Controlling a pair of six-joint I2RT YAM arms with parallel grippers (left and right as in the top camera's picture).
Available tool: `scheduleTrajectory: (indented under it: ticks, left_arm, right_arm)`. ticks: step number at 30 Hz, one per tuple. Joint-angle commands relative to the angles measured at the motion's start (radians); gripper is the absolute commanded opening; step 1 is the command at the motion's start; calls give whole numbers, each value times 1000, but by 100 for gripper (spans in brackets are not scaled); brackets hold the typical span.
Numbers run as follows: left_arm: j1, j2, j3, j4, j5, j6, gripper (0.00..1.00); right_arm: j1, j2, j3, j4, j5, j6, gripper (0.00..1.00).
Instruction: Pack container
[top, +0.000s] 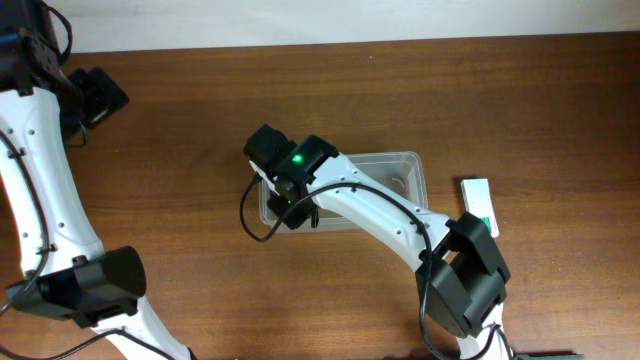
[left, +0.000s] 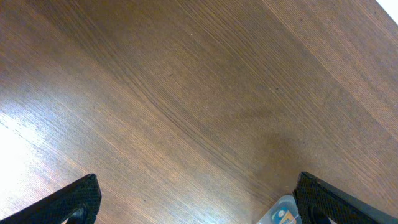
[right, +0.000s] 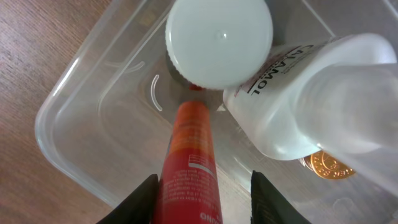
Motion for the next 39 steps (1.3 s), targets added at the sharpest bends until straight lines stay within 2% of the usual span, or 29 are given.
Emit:
scheduleTrajectory:
  ticks: [1, 17, 22, 28, 39]
  left_arm:
    - [2, -10, 10, -1, 3, 16, 100]
    - [2, -10, 10, 0, 2, 16, 100]
    - [2, -10, 10, 0, 3, 16, 100]
    - [2, -10, 10, -1, 2, 16, 100]
    - [2, -10, 10, 0, 3, 16, 100]
  right_arm:
    - [8, 13, -9, -4, -21, 1, 40]
    - [8, 13, -8, -22, -36, 1, 46]
    - [8, 13, -8, -34, -36, 2, 59]
    - [8, 13, -8, -35, -47, 2, 67]
    - [8, 13, 26, -43, -110, 5, 68]
